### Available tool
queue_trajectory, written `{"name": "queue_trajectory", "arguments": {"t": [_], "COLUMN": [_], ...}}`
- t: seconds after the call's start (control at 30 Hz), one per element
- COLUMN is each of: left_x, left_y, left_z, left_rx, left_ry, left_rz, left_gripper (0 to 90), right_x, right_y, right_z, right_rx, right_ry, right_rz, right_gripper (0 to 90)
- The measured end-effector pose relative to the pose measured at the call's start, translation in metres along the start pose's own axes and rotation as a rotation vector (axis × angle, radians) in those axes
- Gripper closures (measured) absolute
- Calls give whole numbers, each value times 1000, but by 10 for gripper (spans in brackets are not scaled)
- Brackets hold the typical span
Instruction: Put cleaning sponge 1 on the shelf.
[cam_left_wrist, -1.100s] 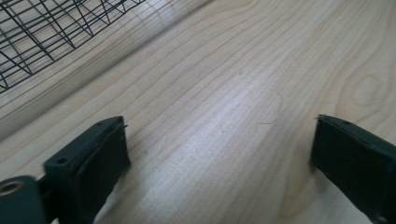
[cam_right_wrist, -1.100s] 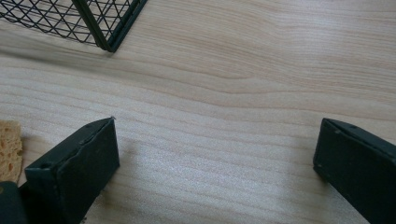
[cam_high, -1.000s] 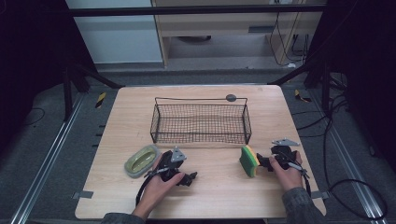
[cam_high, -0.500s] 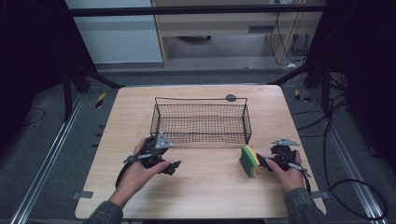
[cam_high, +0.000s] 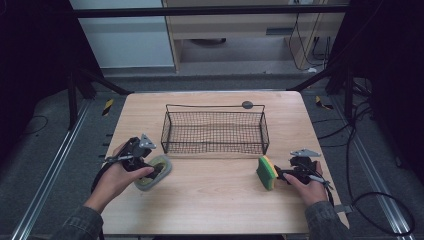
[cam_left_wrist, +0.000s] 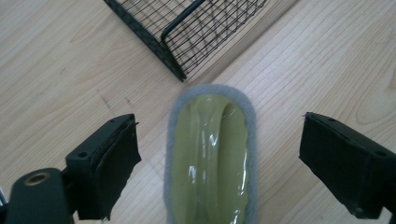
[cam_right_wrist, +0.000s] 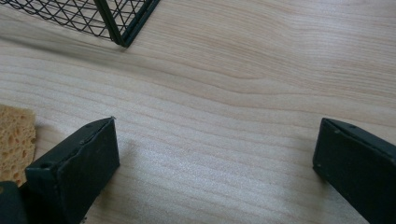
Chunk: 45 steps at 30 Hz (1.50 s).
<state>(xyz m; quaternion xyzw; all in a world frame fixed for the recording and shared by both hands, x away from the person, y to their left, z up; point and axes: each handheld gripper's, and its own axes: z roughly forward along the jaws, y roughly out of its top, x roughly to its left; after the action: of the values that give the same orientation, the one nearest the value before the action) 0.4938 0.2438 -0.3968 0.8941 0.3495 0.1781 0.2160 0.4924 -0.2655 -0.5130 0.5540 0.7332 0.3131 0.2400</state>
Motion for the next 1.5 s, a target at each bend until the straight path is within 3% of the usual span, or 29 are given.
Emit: {"name": "queue_trajectory", "arguments": {"t": [0.17, 0.27, 0.3, 0.43, 0.5, 0.63, 1.17, 1.5], "left_x": [11, 15, 18, 23, 25, 25, 21, 19], "left_y": [0, -1, -3, -6, -7, -7, 14, 17], "left_z": [-7, -6, -2, 5, 10, 19, 44, 52], "left_rx": [63, 95, 121, 149, 187, 243, 301, 304], "left_ry": [1, -10, -26, -41, -78, -92, -131, -120], "left_rz": [20, 11, -3, -17, -24, 4, 54, 57], "left_gripper": [183, 199, 210, 269, 291, 322, 510, 560], "right_x": [1, 1, 0, 0, 0, 2, 2, 2], "right_y": [-1, 0, 0, 0, 0, -1, -1, -1], "right_z": [-1, -1, -1, -1, -1, -2, -1, -1], "right_rx": [5, 7, 6, 2, 3, 1, 2, 2], "right_ry": [7, 14, 19, 21, 21, 22, 27, 34], "right_rz": [-5, 0, -8, -8, -6, -7, -16, -18], "right_gripper": [5, 5, 5, 5, 5, 5, 5, 5]}}
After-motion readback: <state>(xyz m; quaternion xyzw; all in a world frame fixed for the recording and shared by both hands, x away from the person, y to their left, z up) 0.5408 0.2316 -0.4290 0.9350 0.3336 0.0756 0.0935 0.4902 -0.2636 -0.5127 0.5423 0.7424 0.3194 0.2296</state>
